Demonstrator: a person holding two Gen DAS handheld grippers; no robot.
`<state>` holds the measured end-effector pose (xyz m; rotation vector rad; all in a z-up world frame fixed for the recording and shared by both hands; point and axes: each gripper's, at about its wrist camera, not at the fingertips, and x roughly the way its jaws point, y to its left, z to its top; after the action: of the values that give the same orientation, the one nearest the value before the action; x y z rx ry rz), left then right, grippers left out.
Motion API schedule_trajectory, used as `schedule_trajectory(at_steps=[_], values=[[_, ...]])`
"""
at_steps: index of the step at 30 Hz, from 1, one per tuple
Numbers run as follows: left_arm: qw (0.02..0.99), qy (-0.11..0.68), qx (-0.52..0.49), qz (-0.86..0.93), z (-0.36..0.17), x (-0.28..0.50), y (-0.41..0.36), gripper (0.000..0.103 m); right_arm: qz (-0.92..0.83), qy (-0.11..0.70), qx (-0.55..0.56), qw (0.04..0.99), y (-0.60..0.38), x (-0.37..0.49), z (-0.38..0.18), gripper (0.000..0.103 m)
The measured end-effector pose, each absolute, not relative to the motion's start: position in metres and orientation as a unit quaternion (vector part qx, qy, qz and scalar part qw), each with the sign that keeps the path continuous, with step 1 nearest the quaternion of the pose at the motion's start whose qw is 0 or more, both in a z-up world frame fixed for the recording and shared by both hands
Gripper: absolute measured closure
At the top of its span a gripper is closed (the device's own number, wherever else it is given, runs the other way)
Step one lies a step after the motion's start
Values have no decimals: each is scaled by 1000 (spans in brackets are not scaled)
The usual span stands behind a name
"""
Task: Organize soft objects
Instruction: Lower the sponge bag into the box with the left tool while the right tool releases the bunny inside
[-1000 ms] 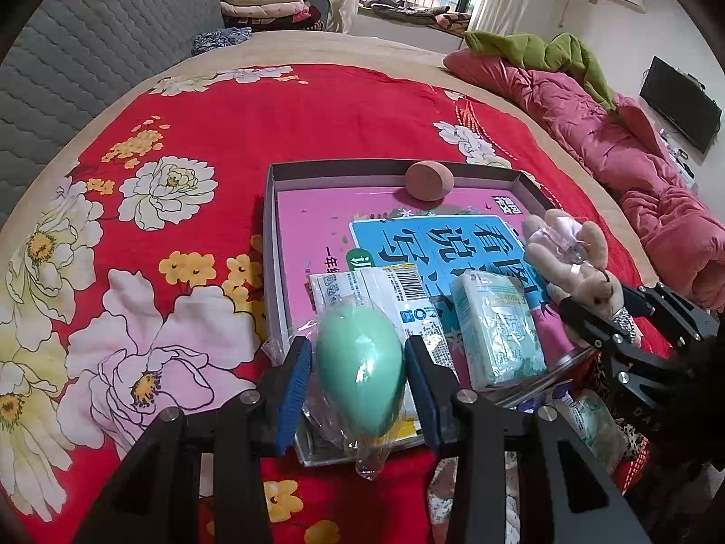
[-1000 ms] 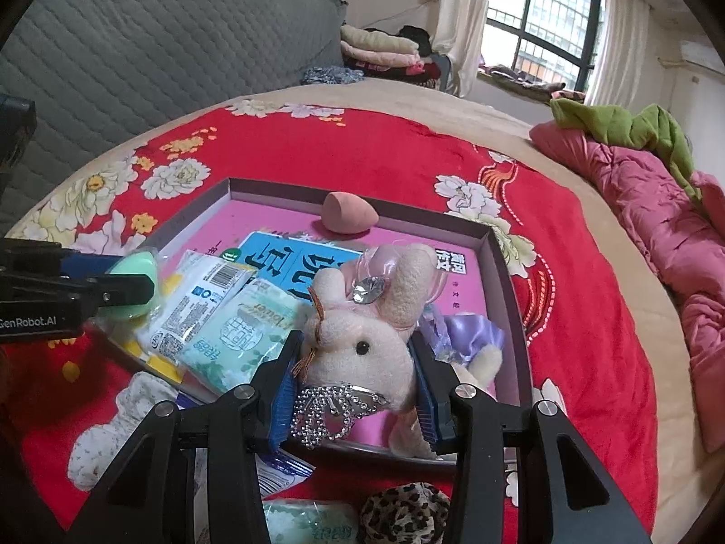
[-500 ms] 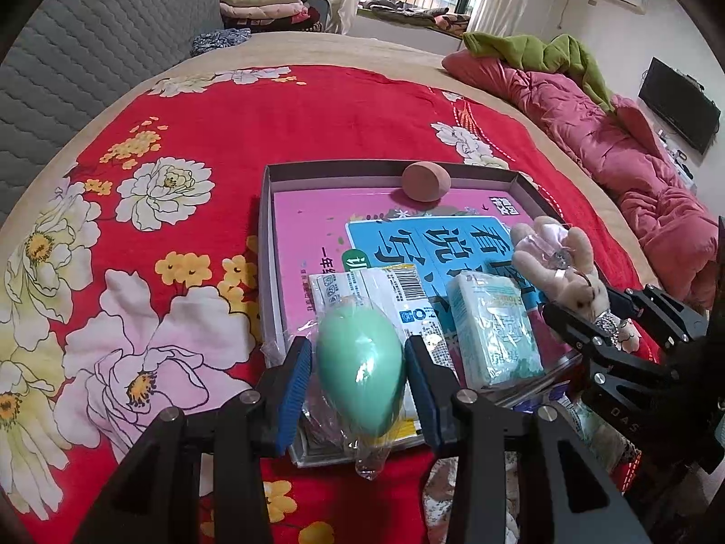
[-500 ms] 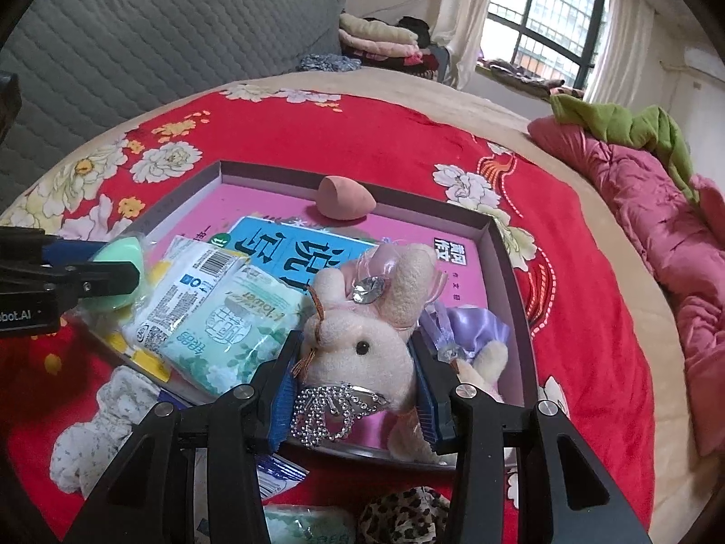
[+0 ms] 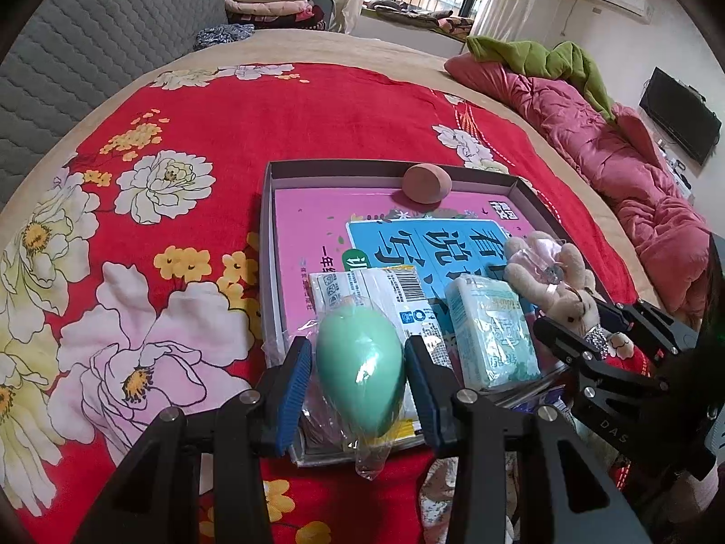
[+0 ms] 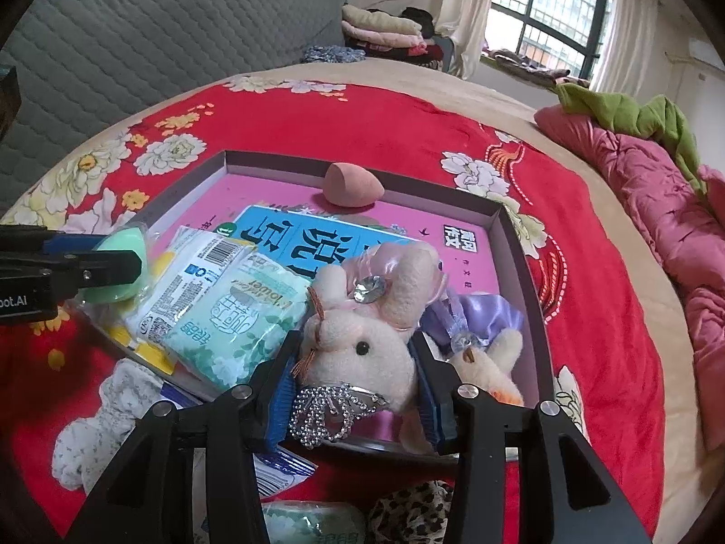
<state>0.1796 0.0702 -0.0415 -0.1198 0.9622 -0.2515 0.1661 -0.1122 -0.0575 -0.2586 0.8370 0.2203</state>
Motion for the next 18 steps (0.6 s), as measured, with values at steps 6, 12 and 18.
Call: schedule_trajectory(at_steps=[6,12,18], values=[[877,460,-60,-123,-41,180,70,60,116,408,-121,897,-111,166,-58,48],[876,460,-66,-126,-42,181,71,60,113,394,-127,903,-109,161,-51,38],[877,459,-70,-126,-41,180,71,59,110,384,-128,908,-110,158,-43,37]])
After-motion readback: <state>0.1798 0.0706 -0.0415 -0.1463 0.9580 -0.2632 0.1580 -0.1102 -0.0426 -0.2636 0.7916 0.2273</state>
